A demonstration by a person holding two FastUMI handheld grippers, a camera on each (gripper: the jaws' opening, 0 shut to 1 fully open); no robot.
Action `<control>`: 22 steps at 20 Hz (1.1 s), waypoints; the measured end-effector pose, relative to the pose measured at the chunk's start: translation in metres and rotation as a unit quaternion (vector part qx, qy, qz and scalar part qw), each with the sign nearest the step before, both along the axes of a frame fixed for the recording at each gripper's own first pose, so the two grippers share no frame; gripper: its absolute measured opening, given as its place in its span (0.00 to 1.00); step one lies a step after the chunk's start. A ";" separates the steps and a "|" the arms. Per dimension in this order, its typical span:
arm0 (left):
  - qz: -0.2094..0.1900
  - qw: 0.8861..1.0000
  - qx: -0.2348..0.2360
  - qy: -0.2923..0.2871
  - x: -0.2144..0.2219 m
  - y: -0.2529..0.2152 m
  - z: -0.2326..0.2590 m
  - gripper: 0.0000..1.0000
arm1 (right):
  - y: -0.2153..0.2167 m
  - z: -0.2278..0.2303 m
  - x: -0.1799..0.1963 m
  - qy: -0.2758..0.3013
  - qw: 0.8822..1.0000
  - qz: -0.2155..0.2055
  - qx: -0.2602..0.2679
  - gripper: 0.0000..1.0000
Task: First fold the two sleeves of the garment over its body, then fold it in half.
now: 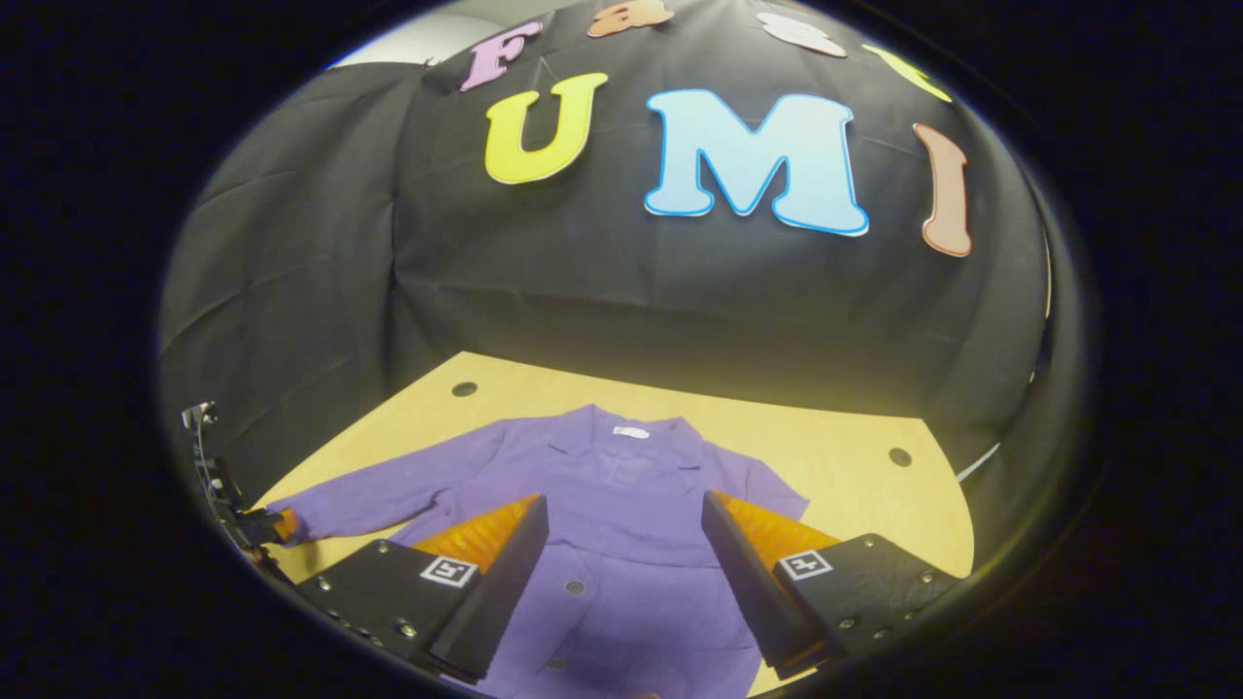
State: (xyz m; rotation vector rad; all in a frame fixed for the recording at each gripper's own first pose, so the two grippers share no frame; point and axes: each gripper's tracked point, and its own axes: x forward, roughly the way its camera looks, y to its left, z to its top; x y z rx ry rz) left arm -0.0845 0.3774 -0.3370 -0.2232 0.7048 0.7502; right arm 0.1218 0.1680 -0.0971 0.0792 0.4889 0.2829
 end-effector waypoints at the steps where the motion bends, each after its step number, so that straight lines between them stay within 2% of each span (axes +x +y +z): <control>1: 0.008 1.000 -0.013 0.007 -0.004 -0.003 -0.005 0.97 | 0.001 0.000 -0.001 0.000 1.000 0.002 0.001 0.96; 7: 0.005 1.000 -0.004 0.002 0.008 -0.005 -0.015 0.94 | -0.006 -0.008 -0.010 0.008 1.000 0.001 0.007 0.96; 10: -0.005 1.000 -0.003 -0.007 0.010 -0.004 -0.014 0.87 | -0.008 -0.014 -0.015 0.015 1.000 0.000 0.012 0.96; 17: -0.033 0.999 0.001 -0.016 0.032 -0.019 -0.017 0.16 | -0.019 -0.021 -0.022 0.027 0.999 -0.017 0.035 0.96; 18: -0.043 0.999 0.003 -0.013 0.030 -0.018 -0.017 0.16 | -0.022 -0.022 -0.024 0.029 0.999 -0.021 0.036 0.96; 20: -0.044 0.999 0.007 -0.011 0.032 -0.016 -0.014 0.07 | -0.030 -0.026 -0.027 0.032 0.998 -0.029 0.038 0.96; 22: -0.054 0.998 0.000 -0.011 0.034 -0.019 -0.013 0.07 | -0.039 -0.030 -0.031 0.036 0.998 -0.039 0.040 0.92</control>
